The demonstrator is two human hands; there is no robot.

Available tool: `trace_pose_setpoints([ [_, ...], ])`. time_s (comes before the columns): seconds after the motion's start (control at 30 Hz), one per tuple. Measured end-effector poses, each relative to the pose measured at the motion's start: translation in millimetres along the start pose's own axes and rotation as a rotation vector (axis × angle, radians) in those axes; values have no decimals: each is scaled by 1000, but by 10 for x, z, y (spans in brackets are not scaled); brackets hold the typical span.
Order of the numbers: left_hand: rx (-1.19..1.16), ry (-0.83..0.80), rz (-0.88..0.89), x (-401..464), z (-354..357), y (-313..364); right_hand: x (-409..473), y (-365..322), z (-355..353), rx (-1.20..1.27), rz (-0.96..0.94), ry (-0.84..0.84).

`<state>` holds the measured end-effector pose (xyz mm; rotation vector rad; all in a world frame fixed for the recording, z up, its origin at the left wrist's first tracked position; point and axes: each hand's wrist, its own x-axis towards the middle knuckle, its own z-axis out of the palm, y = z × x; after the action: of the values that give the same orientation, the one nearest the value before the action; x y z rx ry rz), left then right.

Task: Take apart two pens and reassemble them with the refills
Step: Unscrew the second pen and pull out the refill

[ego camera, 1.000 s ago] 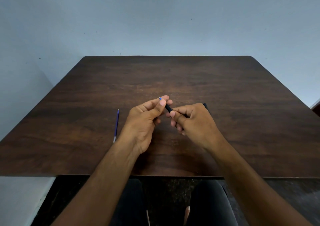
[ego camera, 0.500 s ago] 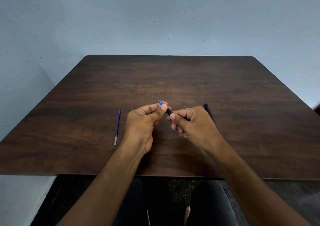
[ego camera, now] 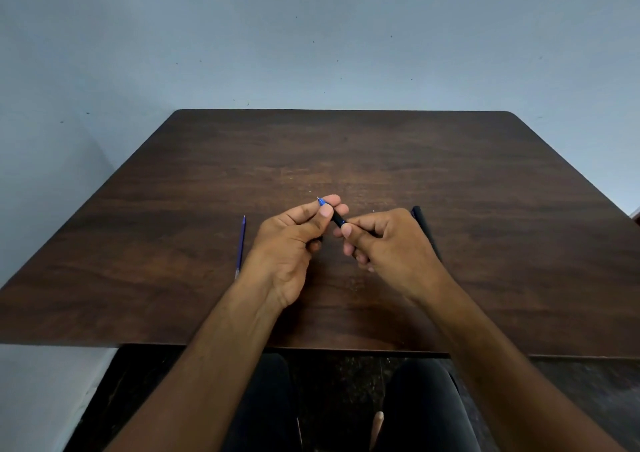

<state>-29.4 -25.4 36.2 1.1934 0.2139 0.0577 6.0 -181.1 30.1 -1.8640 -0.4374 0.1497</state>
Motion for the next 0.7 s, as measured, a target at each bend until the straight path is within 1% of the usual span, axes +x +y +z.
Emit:
trace_pose_setpoints([
  [0.3,-36,169,46,45,51,-46,-3,17,12,-24,2,-8],
  [0.4,-33,228,28,61,66,-55,-9,16,14,-36,-3,-13],
  [0.47,-18,217,15,55,61,-56,-16,15,16,-39,-2,-14],
  [0.63,21,79,-13,-1,12,-50,-13,20,-27,-41,5,15],
  [0.7,30,74,-15,-11,8,-55,-10,20,-32,-55,2,19],
])
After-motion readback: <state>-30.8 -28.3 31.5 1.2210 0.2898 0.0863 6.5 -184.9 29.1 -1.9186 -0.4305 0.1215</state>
